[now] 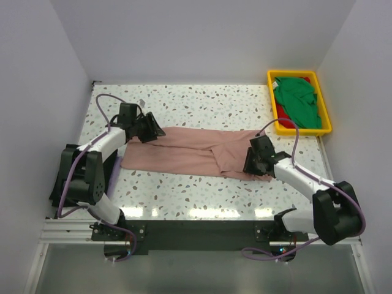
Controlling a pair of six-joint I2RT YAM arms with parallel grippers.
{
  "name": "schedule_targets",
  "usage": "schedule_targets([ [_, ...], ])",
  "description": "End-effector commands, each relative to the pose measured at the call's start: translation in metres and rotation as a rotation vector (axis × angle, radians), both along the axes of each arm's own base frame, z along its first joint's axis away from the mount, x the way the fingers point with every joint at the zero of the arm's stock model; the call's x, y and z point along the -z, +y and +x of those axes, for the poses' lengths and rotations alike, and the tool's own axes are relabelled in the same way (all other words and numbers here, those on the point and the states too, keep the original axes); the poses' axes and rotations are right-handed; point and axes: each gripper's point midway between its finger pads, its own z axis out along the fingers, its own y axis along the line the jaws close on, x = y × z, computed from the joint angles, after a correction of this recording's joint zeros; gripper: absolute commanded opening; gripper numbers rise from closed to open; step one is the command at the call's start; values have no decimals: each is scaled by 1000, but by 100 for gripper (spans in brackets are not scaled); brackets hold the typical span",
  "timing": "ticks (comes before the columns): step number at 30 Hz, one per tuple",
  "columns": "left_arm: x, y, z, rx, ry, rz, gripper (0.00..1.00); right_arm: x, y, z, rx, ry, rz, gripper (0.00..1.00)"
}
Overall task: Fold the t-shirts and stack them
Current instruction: Fold the tshirt
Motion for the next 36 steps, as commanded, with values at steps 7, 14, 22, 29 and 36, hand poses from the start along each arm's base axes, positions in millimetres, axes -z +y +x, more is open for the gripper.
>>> schedule_targets([
  [7,-1,2,-7,8,12,32,49,-48,7,18,35,-129,66,37],
  [14,17,13,-30,-39,42,155,39,-65,8,61,80,-178,15,39],
  [22,59,21,-52,-178,133,313,25,-20,13,95,117,-91,11,39],
  [29,86,35,-71,-256,192,445,19,10,13,123,121,-19,-13,39],
  [36,90,8,-101,-208,215,400,19,28,22,184,31,24,-96,40],
])
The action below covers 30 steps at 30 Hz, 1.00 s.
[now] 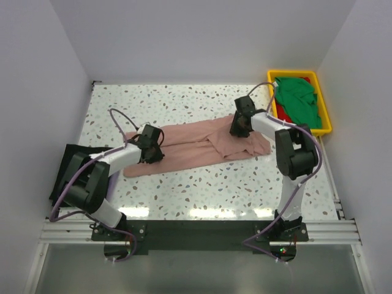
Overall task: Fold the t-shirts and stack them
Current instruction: Fold the tshirt
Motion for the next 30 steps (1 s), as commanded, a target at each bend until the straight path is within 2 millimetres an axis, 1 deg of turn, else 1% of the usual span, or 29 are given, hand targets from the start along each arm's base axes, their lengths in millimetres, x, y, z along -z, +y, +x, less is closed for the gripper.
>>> schedule_targets([
  [1,19,-5,-38,-5,96,20,19,15,1,30,-65,18,-67,40],
  [2,18,-13,-41,9,101,-9,19,4,6,50,-100,-23,-74,40],
  [3,18,-25,-47,20,104,-40,19,3,7,59,-117,-33,-85,40],
  [4,18,-34,-53,36,118,-74,19,16,9,65,-136,-14,-100,40],
  [5,19,-43,-58,49,124,-93,19,3,15,86,-171,-60,-103,40],
  [6,18,-61,-63,71,123,-122,19,1,19,95,-189,-71,-100,40],
  [7,16,-72,-66,90,121,-143,19,24,23,99,-212,-30,-98,41],
  [8,18,-91,-76,126,143,-169,19,4,32,120,-246,-78,-87,41],
  [9,17,-104,-77,149,144,-190,19,6,37,129,-271,-83,-81,41],
  [10,15,-120,-76,171,155,-216,19,23,48,131,-312,-57,-54,42],
  [11,14,-133,-80,196,164,-244,19,6,57,150,-341,-109,-41,43],
  [12,8,-155,-80,238,136,-297,20,5,60,158,-354,-121,-31,44],
  [13,1,-171,-80,269,139,-344,20,2,69,162,-380,-130,2,47],
  [14,3,-182,-82,293,148,-360,22,0,77,172,-394,-157,21,48],
  [15,-10,-200,-71,330,111,-412,23,-4,83,175,-408,-173,36,51],
  [16,-15,-209,-71,359,117,-443,24,-11,86,179,-414,-192,52,54],
  [18,-33,-219,-61,406,61,-470,31,-29,89,184,-412,-235,59,57],
  [19,-53,-226,-53,429,13,-490,33,-38,90,185,-413,-254,62,61],
  [20,-59,-223,-50,442,-6,-468,36,-60,89,187,-410,-294,65,63],
  [21,-65,-220,-45,444,-30,-457,39,-71,88,187,-405,-313,63,65],
  [22,-75,-218,-37,439,-65,-441,41,-81,87,186,-398,-327,57,68],
  [23,-83,-210,-31,436,-94,-422,41,-89,84,183,-385,-335,53,69],
  [24,-83,-201,-29,424,-92,-396,42,-115,81,182,-372,-377,47,69],
  [25,-90,-190,-21,414,-128,-369,42,-119,77,176,-354,-369,45,69],
  [26,-88,-180,-20,405,-124,-333,42,-126,74,173,-334,-374,40,69],
  [27,-89,-173,-17,399,-134,-303,42,-146,66,169,-299,-397,26,69],
  [28,-87,-162,-10,376,-149,-248,41,-139,64,161,-288,-371,23,69],
  [29,-80,-147,-11,369,-119,-183,39,-139,61,157,-265,-361,30,68],
  [30,-81,-142,-7,362,-128,-153,39,-149,58,152,-253,-374,34,67],
])
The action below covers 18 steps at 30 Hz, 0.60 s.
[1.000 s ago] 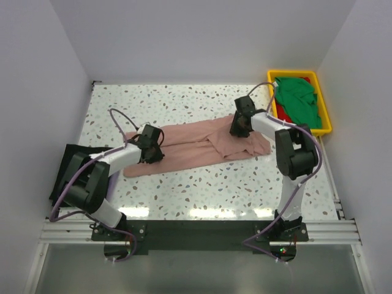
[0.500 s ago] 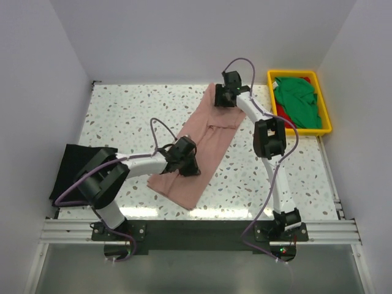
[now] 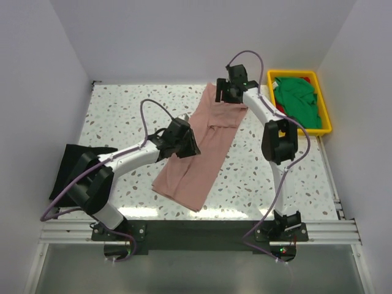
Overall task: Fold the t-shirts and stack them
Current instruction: Fold the tshirt
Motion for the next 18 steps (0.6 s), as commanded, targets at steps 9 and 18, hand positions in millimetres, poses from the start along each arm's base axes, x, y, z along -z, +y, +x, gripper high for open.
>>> schedule_targets([
  [9,21,75,20,-44,-64,401,36,-2,-7,-45,88,49,-6,62],
  [18,76,69,7,36,37,427,31,66,-8,-49,59,168,-72,58],
])
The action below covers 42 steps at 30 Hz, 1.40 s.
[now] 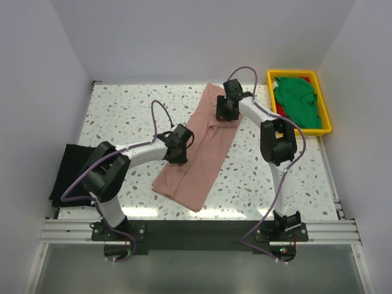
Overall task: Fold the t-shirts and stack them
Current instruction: Fold the tshirt
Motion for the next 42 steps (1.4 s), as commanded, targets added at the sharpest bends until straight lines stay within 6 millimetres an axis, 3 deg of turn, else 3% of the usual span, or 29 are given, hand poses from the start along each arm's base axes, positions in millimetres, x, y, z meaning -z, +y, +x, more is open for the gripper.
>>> schedule_targets([
  [1,10,-12,-3,44,22,-42,31,1,2,11,-17,-10,-28,58],
  [2,11,-18,-3,51,20,-68,30,3,1,15,-23,-14,-35,58],
  [3,12,-23,-4,57,28,-86,30,18,-2,17,-24,5,-56,59],
  [5,13,-39,-6,70,45,-144,30,14,0,32,-44,-22,-73,59],
  [6,11,-46,-6,77,46,-168,31,26,1,34,-55,-9,-78,59],
  [7,11,-59,-7,86,51,-212,31,18,3,46,-66,-40,-77,59],
  [11,-1,-94,-7,110,84,-370,34,17,6,74,-92,-103,-68,61],
  [15,-17,-111,-1,108,82,-448,40,9,9,94,-107,-170,-31,64],
  [18,-41,-117,6,110,44,-485,48,-2,11,100,-115,-202,-8,64],
  [21,-71,-105,15,93,-36,-480,53,-21,12,101,-120,-233,-5,65],
  [23,-72,-86,13,70,-44,-448,54,-30,13,98,-133,-238,15,66],
  [24,-84,-76,15,52,-88,-437,55,-50,16,98,-139,-266,30,67],
  [25,-85,-66,14,39,-99,-417,55,-56,16,96,-139,-267,40,68],
  [26,-76,-53,5,26,-80,-378,54,-68,18,95,-142,-282,52,68],
  [27,-83,-42,4,3,-116,-354,53,-87,19,92,-144,-303,69,68],
  [29,-73,-23,-13,-8,-101,-305,50,-117,19,83,-130,-320,97,68],
  [32,-51,-6,-35,-19,-51,-275,45,-142,17,72,-117,-336,116,68],
  [33,-50,-7,-42,-5,-41,-289,43,-154,15,60,-112,-333,128,68],
  [36,-35,-2,-59,15,-7,-285,40,-158,18,38,-102,-302,168,67],
  [38,-29,-6,-68,61,11,-308,40,-146,27,11,-118,-263,176,66],
  [39,-28,-8,-71,71,21,-311,40,-121,27,-5,-118,-208,154,66],
  [42,-21,-2,-78,77,38,-277,40,-108,38,-27,-136,-181,148,63],
])
